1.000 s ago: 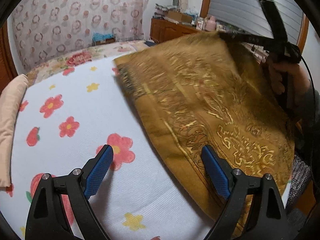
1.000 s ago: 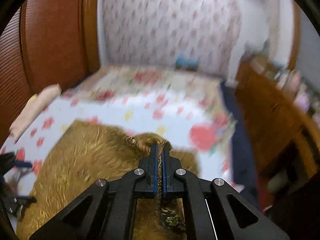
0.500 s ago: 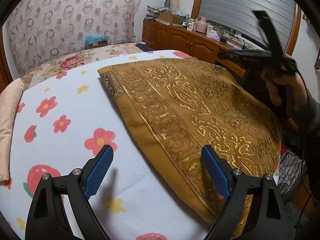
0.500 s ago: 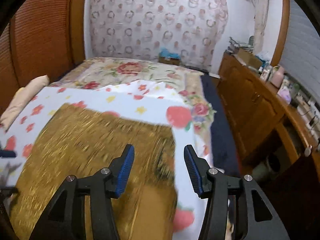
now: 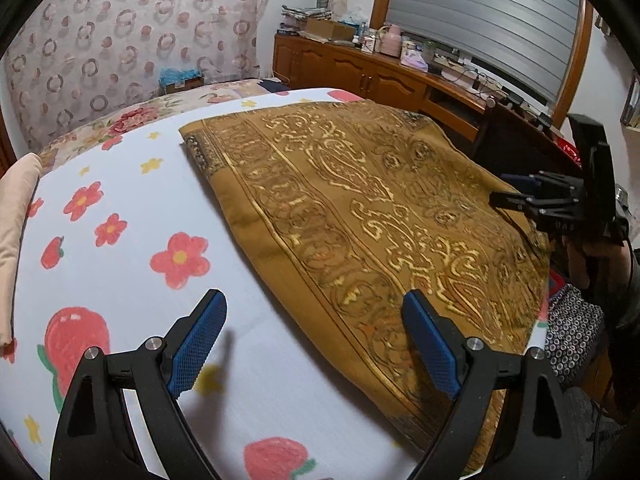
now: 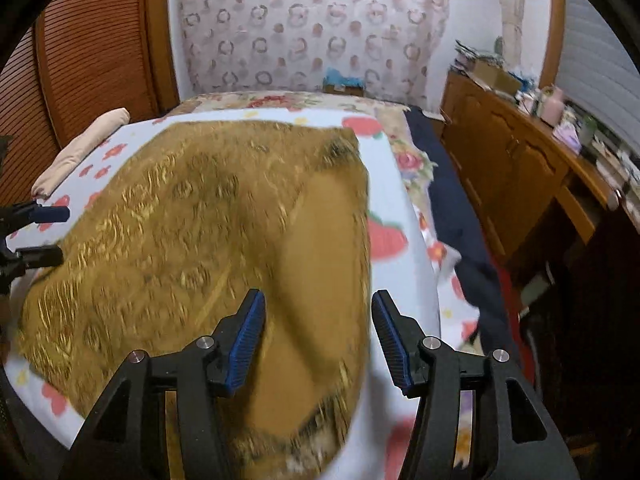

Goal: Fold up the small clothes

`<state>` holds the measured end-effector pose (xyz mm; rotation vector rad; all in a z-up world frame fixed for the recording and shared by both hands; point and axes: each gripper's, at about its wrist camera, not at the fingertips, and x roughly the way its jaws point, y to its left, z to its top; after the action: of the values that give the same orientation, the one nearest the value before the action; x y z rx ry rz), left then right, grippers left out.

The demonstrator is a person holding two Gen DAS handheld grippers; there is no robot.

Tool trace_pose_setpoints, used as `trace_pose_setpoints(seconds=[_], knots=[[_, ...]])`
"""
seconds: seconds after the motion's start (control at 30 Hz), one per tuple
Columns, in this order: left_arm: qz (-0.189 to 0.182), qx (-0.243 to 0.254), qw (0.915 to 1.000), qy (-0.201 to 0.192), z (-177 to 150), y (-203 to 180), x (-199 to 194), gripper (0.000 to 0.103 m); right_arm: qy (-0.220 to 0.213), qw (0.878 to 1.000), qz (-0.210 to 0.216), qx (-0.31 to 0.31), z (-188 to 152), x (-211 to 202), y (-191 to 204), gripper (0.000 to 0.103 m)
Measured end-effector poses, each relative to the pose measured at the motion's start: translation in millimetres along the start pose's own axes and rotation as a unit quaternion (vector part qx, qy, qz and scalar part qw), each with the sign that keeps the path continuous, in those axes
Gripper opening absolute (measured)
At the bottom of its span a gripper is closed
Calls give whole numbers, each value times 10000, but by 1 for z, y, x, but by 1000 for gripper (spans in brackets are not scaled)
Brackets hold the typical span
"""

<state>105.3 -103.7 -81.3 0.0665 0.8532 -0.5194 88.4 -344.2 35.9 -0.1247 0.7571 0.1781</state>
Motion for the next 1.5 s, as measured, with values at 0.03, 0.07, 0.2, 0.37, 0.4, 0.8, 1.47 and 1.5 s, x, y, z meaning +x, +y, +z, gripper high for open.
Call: trace_pose_setpoints(seconds=[0.03,0.07,0.2,0.37,0.4,0.8,1.47,1.5], knots=[[-46,11,10000,17,-2,-2,-1,90,44,10000,2,41,-3,-2,-3,57],[-97,26,9999,35,-3,-3,-1,90,63,10000,-2,57,-4,-5,-3,57],[-279,98,9995,76,-10,-10,-7,84,169,9997,79,126,-12,-18,-6,57],[-422,176,9988,163,-16,-17,-11,76,255,9994,183,169,-21,-25,-4,57],[-450,185,9986,199,-18,-19,-11,74,262,9992,216,188,-23,-25,-3,57],[-666,120,9971,344,-35,-24,-14,63,432,9978,493,23,-25,-23,4,57],[-1001,11,9933,-584,-8,-19,-58,9,-521,9907,1246,184,-20,-59,10,4],[-1011,-32,9926,-666,-3,-16,-61,9,-664,9893,1278,232,-15,-64,9,4]])
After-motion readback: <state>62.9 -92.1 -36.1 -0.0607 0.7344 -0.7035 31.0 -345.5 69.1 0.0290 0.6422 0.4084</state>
